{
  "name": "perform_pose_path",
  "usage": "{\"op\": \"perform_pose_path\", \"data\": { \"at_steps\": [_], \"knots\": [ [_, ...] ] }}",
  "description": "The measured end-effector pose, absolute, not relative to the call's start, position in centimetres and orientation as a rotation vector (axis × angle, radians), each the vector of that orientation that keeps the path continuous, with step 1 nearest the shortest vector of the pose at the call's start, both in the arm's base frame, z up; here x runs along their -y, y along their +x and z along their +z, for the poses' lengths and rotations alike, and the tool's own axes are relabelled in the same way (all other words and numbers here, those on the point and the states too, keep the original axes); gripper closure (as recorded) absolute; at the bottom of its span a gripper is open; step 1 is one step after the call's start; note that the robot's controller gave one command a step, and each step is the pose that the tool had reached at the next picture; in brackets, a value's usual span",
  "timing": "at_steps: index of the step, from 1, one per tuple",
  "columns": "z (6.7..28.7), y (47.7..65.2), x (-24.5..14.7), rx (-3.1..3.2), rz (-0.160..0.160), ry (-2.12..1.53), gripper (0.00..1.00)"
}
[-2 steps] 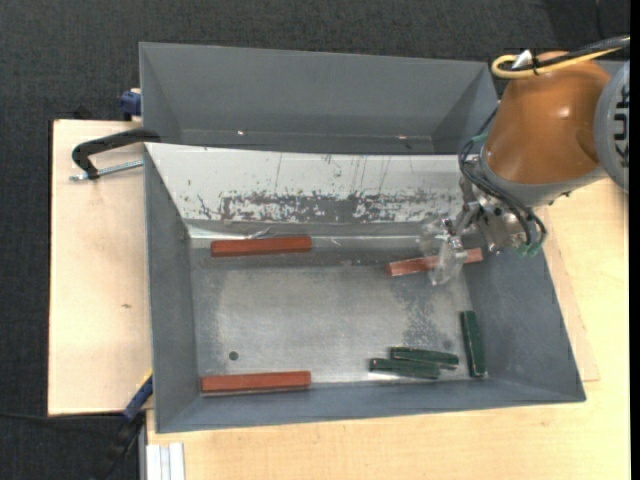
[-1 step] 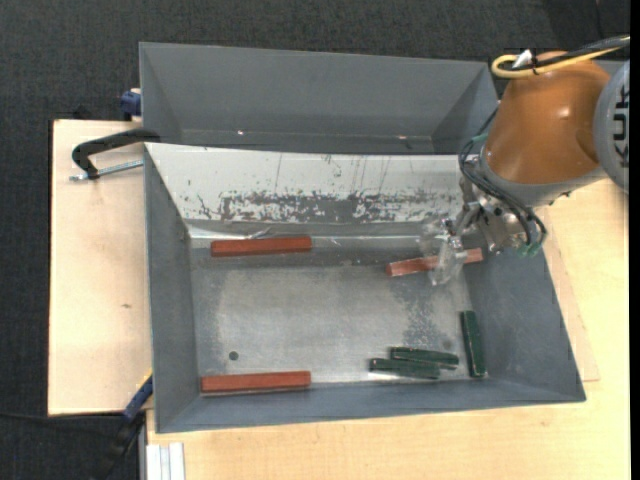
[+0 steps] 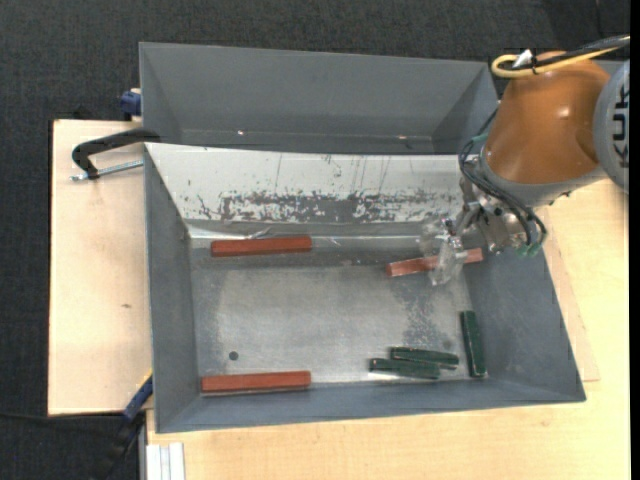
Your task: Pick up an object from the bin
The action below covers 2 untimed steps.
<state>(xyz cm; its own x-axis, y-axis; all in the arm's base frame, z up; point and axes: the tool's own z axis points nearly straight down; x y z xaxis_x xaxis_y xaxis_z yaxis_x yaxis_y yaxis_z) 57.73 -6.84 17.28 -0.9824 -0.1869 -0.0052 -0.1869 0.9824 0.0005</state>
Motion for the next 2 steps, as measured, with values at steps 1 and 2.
{"op": "perform_pose_path", "data": {
  "at_steps": [1,2],
  "knots": [
    [17.28,57.73,6.84,-3.123,0.002,-0.294,1.0],
    [17.28,57.73,6.85,-3.123,0.002,-0.294,1.0]
  ]
}}
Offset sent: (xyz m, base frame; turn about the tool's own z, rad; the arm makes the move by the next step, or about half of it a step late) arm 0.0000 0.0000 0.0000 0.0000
